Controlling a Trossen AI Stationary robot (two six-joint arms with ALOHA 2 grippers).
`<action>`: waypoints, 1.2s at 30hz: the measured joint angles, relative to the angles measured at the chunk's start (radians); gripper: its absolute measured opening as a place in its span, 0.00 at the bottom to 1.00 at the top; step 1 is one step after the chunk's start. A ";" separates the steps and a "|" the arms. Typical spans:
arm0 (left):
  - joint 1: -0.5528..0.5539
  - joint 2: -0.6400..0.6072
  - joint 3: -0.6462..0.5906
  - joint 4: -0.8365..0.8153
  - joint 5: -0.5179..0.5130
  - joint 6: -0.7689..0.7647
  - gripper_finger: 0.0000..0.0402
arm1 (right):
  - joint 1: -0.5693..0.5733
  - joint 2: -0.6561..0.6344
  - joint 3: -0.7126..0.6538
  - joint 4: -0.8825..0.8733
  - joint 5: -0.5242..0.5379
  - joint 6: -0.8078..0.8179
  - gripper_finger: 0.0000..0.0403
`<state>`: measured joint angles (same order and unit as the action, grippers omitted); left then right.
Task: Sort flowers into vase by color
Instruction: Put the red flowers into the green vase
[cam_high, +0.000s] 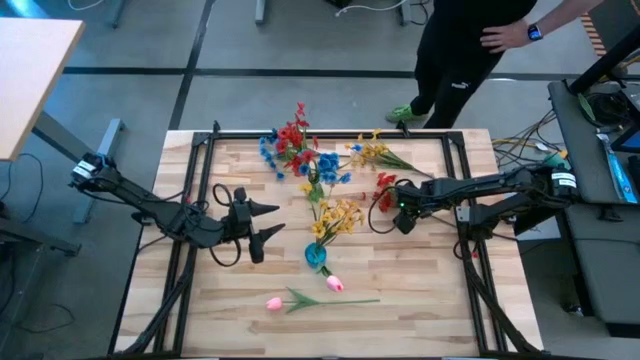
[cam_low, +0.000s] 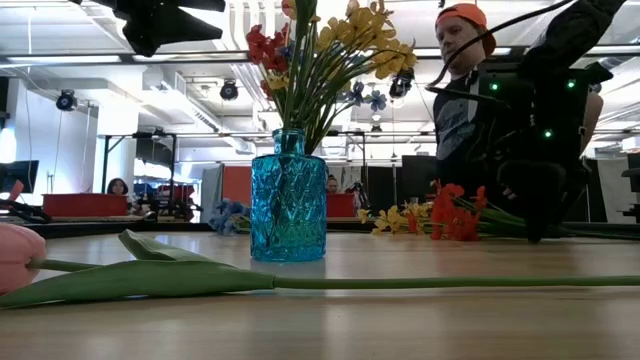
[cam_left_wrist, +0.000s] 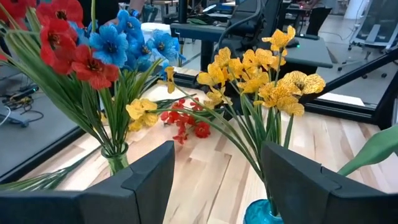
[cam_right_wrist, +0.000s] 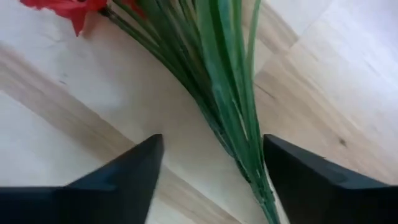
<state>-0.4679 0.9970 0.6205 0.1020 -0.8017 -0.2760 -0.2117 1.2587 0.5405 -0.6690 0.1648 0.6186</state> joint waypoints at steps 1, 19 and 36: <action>0.000 0.002 0.000 0.000 0.000 -0.004 0.56 | 0.000 0.000 -0.003 0.006 -0.003 0.000 0.59; 0.000 0.004 0.088 -0.001 0.000 0.086 0.56 | 0.013 -0.061 0.030 -0.060 -0.005 0.035 0.06; 0.066 -0.026 0.118 -0.257 -0.038 0.110 0.56 | -0.012 -0.451 0.217 0.092 0.403 -0.184 0.06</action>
<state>-0.4018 0.9713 0.7387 -0.1549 -0.8394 -0.1664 -0.2233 0.8082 0.7570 -0.5774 0.5679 0.4342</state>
